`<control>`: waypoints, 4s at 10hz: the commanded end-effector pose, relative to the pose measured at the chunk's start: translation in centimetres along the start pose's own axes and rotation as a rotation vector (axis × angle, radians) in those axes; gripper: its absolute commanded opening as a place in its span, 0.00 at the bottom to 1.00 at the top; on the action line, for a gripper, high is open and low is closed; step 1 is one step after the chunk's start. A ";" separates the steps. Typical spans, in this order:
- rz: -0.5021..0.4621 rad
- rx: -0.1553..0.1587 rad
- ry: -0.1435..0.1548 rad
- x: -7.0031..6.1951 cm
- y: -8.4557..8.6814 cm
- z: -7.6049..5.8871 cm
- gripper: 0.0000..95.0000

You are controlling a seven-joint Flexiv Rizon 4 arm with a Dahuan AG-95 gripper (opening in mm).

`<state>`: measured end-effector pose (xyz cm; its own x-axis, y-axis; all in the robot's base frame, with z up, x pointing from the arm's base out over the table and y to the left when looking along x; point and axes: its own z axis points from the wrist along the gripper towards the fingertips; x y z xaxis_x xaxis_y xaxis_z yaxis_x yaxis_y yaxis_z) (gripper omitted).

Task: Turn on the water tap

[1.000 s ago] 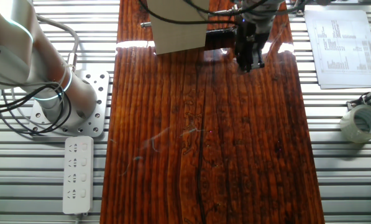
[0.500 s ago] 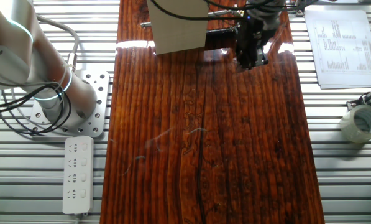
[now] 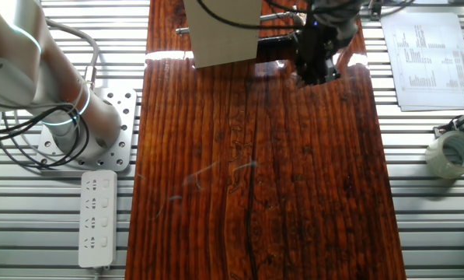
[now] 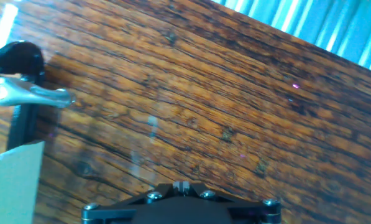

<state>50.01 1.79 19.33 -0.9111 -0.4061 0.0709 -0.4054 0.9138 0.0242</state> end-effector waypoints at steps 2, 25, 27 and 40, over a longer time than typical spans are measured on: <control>0.210 -0.157 -0.065 -1.7 1.0 1.7 0.00; 0.288 -0.368 0.048 -6.4 7.6 2.2 0.00; 0.286 -0.370 0.055 -6.3 7.7 2.2 0.00; 0.300 -0.395 0.044 -4.1 9.4 2.1 0.00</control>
<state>49.28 12.02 17.19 -0.9790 -0.1317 0.1556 -0.0671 0.9290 0.3640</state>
